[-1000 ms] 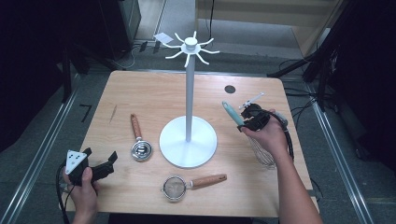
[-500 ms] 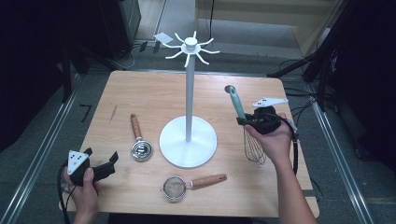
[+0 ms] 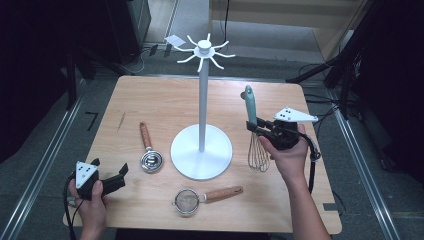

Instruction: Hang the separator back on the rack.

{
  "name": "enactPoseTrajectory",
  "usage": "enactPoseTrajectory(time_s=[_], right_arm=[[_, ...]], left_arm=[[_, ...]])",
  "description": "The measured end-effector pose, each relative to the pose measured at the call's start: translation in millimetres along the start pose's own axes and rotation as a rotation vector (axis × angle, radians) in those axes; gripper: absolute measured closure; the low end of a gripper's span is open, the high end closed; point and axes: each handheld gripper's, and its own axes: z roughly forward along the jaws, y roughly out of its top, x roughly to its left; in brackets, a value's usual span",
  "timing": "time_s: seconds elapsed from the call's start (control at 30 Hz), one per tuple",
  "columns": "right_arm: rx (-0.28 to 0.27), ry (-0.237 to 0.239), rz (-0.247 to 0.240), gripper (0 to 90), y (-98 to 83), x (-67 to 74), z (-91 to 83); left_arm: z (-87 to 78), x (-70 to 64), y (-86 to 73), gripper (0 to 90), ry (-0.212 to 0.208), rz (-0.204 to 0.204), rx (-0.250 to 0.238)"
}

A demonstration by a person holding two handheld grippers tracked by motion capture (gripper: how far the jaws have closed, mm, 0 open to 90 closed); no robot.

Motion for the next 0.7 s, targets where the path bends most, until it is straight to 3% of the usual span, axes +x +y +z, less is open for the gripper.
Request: enactPoseTrajectory(time_s=[0.57,0.7], right_arm=[[-0.137,0.064,-0.035,71.0,20.4,34.2,-7.5],[-0.164,0.048,-0.063,71.0,24.7,42.5,-9.2]], left_arm=[[0.1,0.6,-0.1,0.5,-0.006,-0.002,-0.003],[0.4,0.1,-0.1,0.6,-0.004,-0.002,-0.003]])
